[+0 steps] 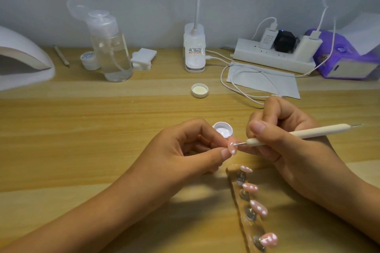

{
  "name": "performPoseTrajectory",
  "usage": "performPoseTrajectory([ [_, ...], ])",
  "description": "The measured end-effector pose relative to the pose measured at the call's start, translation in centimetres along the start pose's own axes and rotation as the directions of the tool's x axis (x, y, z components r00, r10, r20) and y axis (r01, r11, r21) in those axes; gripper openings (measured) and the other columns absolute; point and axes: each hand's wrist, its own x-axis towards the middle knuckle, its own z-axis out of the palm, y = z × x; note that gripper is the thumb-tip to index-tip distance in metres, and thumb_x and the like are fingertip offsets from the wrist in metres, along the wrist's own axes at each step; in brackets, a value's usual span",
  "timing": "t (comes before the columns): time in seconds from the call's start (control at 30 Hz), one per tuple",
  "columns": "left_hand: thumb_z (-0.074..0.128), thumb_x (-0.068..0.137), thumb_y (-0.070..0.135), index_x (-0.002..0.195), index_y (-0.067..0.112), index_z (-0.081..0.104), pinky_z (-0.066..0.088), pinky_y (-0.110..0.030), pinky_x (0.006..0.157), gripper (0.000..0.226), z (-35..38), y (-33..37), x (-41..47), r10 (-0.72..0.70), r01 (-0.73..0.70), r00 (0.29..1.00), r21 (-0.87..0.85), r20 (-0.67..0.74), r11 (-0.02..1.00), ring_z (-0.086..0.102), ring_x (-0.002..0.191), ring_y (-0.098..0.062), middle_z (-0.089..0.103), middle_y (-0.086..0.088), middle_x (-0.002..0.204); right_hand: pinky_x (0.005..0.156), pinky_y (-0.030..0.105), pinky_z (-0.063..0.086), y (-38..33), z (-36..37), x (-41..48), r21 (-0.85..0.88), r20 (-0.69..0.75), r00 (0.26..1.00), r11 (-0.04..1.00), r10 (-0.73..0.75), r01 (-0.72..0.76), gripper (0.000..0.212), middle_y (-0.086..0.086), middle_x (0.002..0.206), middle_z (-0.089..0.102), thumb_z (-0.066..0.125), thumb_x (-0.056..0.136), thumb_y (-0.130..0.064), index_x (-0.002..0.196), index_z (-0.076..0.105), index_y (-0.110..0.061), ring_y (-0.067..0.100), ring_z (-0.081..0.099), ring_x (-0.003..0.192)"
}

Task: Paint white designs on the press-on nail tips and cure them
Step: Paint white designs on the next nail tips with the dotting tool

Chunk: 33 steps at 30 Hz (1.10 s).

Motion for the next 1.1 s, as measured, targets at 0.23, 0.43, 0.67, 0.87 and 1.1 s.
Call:
performPoseTrajectory([
  [0.23,0.073,0.076,0.017,0.075,0.027,0.072,0.047,-0.016,0.061,0.01,0.0,0.0,0.03,0.002,-0.002,1.0,-0.003,0.001,1.0,0.058,0.062,-0.005,0.067,0.008,0.067,0.062,0.024,0.055,-0.04,0.02,0.02,-0.008,0.005,1.0,1.0,0.002,-0.002,0.02,-0.003,0.059,0.054,0.068,0.071,-0.017,0.059,0.053,-0.02,0.004,0.054,0.053],
  [0.43,0.073,0.075,0.018,0.075,0.027,0.072,0.048,-0.016,0.062,0.01,-0.02,-0.04,0.03,0.002,-0.002,1.0,-0.003,0.0,1.0,0.059,0.063,-0.005,0.067,0.008,0.068,0.061,0.024,0.055,-0.03,-0.07,0.0,-0.02,0.004,1.0,1.0,0.011,-0.01,0.02,0.0,0.059,0.053,0.069,0.071,-0.018,0.059,0.052,-0.019,0.005,0.051,0.053],
  [0.67,0.074,0.076,0.017,0.076,0.027,0.072,0.048,-0.016,0.062,0.01,-0.06,-0.25,0.13,0.008,-0.008,1.0,-0.003,0.007,1.0,0.058,0.063,-0.004,0.067,0.008,0.069,0.061,0.024,0.055,0.08,-0.18,0.02,-0.01,0.011,1.0,1.0,0.003,-0.003,0.02,0.0,0.059,0.052,0.068,0.072,-0.016,0.059,0.052,-0.019,0.005,0.051,0.053],
  [0.87,0.075,0.075,0.022,0.077,0.027,0.072,0.046,-0.015,0.061,0.006,-0.13,-0.43,0.12,0.014,-0.014,1.0,-0.012,0.014,1.0,0.058,0.063,-0.004,0.067,0.007,0.068,0.061,0.024,0.055,0.13,-0.25,0.1,-0.007,0.014,1.0,1.0,0.006,-0.006,0.019,-0.001,0.058,0.052,0.067,0.072,-0.017,0.059,0.053,-0.02,0.005,0.051,0.053],
  [1.1,0.075,0.077,0.017,0.077,0.025,0.072,0.046,-0.014,0.061,0.008,-0.12,-0.39,0.16,0.013,-0.013,1.0,0.001,0.008,1.0,0.058,0.063,-0.003,0.068,0.01,0.069,0.061,0.024,0.056,0.06,-0.15,0.05,-0.011,0.006,1.0,1.0,0.0,0.0,0.02,-0.001,0.059,0.053,0.068,0.072,-0.016,0.06,0.052,-0.019,0.005,0.051,0.053],
])
